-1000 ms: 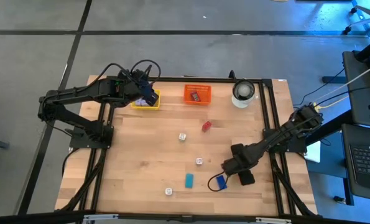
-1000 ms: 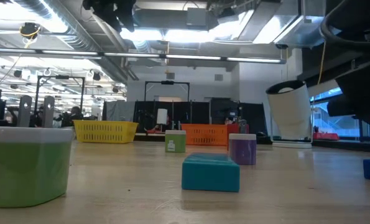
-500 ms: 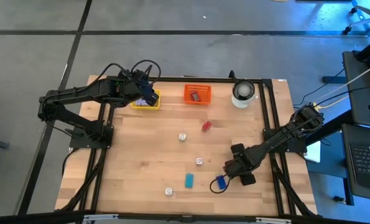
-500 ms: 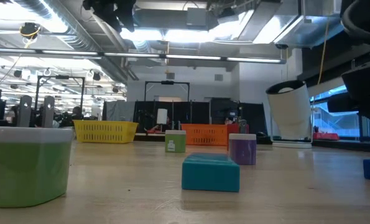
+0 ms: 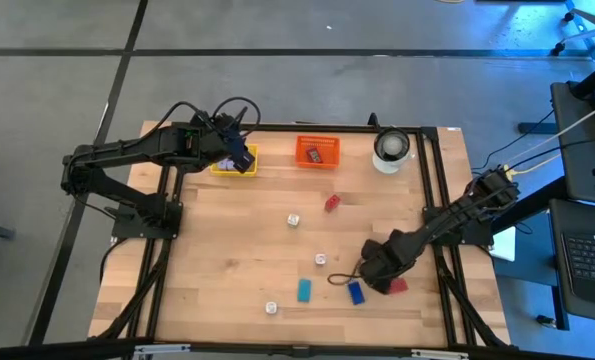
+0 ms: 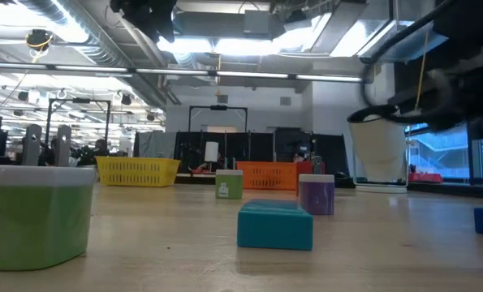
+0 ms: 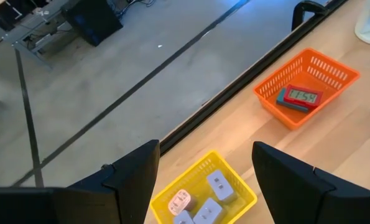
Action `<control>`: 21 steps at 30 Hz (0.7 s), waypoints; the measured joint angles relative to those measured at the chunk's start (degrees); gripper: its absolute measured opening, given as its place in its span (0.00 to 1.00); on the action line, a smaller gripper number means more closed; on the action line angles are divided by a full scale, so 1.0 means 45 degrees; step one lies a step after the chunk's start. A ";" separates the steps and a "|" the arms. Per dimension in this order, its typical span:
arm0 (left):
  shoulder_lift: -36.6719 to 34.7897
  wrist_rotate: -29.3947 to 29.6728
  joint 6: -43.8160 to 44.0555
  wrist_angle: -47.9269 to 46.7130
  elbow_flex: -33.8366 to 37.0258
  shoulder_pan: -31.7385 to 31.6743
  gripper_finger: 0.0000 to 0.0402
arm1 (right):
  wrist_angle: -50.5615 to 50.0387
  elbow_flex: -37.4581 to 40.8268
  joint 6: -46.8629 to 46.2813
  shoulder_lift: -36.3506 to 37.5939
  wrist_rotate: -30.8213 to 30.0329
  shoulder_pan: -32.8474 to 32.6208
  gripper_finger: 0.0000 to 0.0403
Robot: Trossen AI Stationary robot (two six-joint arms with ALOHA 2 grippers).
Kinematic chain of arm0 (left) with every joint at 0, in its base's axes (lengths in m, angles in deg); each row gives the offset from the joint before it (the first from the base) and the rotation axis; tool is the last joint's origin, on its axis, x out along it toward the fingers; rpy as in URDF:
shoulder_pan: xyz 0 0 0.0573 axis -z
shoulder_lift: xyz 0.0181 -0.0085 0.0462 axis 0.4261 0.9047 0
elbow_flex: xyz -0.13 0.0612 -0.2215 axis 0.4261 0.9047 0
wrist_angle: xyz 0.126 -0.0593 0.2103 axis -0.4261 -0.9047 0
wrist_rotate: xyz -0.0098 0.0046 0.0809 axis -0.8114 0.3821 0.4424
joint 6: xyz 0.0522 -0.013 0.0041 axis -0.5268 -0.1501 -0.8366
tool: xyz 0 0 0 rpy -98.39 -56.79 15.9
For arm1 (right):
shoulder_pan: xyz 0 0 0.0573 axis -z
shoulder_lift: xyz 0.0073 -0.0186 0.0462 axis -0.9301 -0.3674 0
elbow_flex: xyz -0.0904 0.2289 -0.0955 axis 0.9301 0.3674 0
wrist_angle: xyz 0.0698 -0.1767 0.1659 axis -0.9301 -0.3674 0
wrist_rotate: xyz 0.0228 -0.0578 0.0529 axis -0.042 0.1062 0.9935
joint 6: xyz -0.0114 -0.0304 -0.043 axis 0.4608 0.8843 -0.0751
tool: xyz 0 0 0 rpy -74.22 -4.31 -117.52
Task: Pick & Place Office items
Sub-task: Put the white digital timer into the orange bin
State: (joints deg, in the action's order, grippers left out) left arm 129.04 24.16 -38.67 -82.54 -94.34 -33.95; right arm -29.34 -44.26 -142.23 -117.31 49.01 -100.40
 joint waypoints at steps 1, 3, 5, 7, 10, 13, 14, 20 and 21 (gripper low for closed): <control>0.0000 0.0000 -0.0099 -0.0003 0.0000 0.0000 0.63 | -0.0087 -0.0103 -0.0671 0.0006 -0.0730 0.0022 0.40; 0.0000 -0.0002 -0.0173 -0.0003 0.0000 0.0000 0.63 | -0.0084 -0.0459 -0.2053 0.0074 -0.2307 0.0069 0.39; 0.0000 -0.0005 -0.0180 -0.0003 0.0000 0.0000 0.63 | -0.0054 -0.0859 -0.3280 0.0212 -0.4022 0.0099 0.38; 0.0000 -0.0005 -0.0180 0.0002 0.0000 0.0000 0.63 | -0.0100 -0.1318 -0.4292 0.0233 -0.5880 0.0220 0.38; 0.0000 0.0000 -0.0180 0.0002 0.0000 0.0000 0.63 | -0.0104 -0.2051 -0.5250 0.0302 -0.9277 0.0653 0.38; 0.0000 0.0000 -0.0180 0.0011 0.0000 0.0000 0.63 | -0.0107 -0.2857 -0.5705 0.0306 -1.1761 0.1338 0.39; 0.0000 0.0000 -0.0180 0.0012 0.0000 0.0000 0.63 | -0.0128 -0.3184 -0.5697 0.0306 -1.2344 0.1576 0.39; 0.0000 -0.0466 -0.0176 0.0050 0.0000 0.0000 0.63 | -0.0040 -0.5369 -0.3151 0.0313 -1.3579 0.3170 0.40; 0.0000 -0.0582 -0.0183 0.0053 0.0000 0.0000 0.63 | -0.0047 -0.5737 -0.2474 0.0316 -1.3420 0.3409 0.40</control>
State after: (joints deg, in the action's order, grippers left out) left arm 129.04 21.54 -39.49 -82.31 -94.34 -33.95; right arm -29.55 -70.07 -153.36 -115.89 -11.38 -85.06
